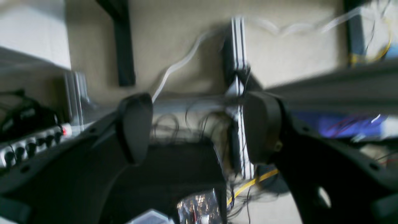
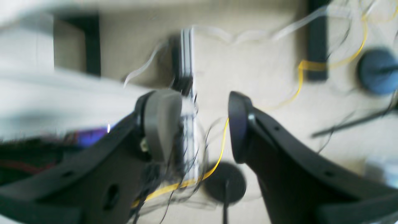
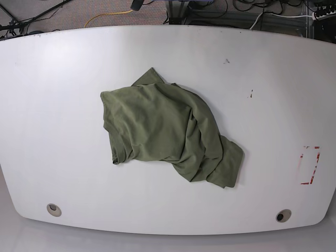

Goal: Fold the T-shirt properly

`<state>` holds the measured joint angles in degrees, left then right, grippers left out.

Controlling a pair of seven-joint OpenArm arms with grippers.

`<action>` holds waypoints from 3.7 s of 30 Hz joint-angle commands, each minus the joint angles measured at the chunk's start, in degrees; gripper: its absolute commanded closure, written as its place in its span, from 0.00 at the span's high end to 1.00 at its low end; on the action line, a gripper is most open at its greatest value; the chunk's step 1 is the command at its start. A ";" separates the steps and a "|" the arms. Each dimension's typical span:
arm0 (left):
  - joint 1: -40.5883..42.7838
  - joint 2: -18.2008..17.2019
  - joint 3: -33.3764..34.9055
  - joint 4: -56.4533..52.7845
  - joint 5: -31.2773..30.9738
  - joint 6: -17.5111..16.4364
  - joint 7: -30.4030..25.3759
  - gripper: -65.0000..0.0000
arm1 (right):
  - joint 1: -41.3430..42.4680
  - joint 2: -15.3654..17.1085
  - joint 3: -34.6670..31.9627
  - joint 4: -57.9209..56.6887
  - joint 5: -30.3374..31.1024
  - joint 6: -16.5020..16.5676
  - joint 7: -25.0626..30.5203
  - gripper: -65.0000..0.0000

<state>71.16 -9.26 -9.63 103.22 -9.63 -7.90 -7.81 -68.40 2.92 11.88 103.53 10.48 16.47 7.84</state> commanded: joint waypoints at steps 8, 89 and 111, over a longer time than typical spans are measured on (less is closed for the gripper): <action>3.70 0.07 -1.14 8.21 -6.86 0.03 -0.41 0.66 | 3.74 4.07 2.85 7.90 0.20 0.37 0.82 0.43; -21.00 -3.80 -7.82 10.06 -12.48 0.03 16.91 0.88 | 59.65 2.40 14.54 -12.05 30.97 7.66 -59.22 0.00; -70.50 -3.62 -0.70 -9.37 -11.95 -0.05 41.97 0.88 | 46.12 2.40 14.27 3.42 30.79 7.75 -59.22 0.00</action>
<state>2.96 -11.79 -11.14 96.03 -20.91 -7.75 35.55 -21.98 4.73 25.93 105.36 40.32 23.81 -52.49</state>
